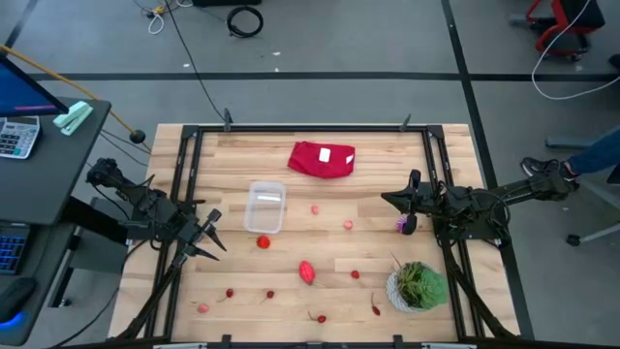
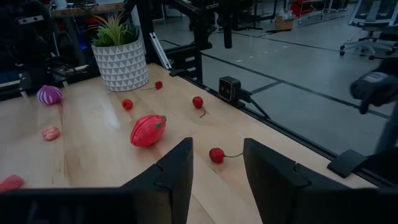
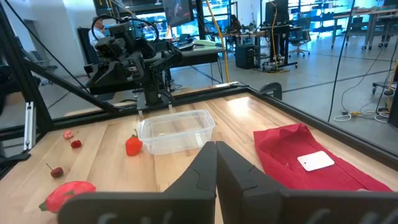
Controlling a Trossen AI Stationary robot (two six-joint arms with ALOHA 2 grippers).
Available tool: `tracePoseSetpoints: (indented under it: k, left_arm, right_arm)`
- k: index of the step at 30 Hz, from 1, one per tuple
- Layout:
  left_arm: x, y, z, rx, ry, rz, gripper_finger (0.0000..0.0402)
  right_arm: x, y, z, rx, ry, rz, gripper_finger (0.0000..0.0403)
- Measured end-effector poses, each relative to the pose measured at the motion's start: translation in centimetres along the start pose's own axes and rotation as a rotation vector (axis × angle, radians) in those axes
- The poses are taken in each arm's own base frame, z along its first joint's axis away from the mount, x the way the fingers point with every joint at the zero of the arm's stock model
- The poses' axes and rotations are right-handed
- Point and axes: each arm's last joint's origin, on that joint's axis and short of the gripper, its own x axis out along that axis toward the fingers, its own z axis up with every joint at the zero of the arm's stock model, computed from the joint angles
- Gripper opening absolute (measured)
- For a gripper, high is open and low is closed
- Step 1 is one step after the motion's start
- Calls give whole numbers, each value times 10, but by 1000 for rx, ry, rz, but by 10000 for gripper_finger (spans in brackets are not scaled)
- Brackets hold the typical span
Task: Pick and placing Produce into tupperware
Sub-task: Put the purple onion in the transparent bin
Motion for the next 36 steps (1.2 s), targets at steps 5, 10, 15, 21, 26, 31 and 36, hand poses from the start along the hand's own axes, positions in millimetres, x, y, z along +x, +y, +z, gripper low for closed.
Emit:
tracePoseSetpoints:
  k: [5, 10, 15, 21, 26, 31, 36]
  left_arm:
    - [0, 0, 0, 0, 0, 0, 140]
    - [0, 0, 0, 0, 0, 0, 143]
    - [0, 0, 0, 0, 0, 1, 150]
    - [0, 0, 0, 0, 0, 0, 151]
    - [0, 0, 0, 0, -1, 0, 144]
    - [0, 0, 0, 0, 0, 1, 140]
    - [0, 0, 0, 0, 0, 0, 146]
  right_arm:
    - [0, 0, 0, 0, -1, 1, 5]
    - [0, 0, 0, 0, 0, 0, 5]
    - [0, 0, 0, 0, -1, 0, 5]
    - [0, 0, 0, 0, 0, 0, 5]
    - [0, 0, 0, 0, 0, 0, 5]
    - [0, 0, 0, 0, 0, 1, 5]
    - [0, 0, 0, 0, 0, 1, 5]
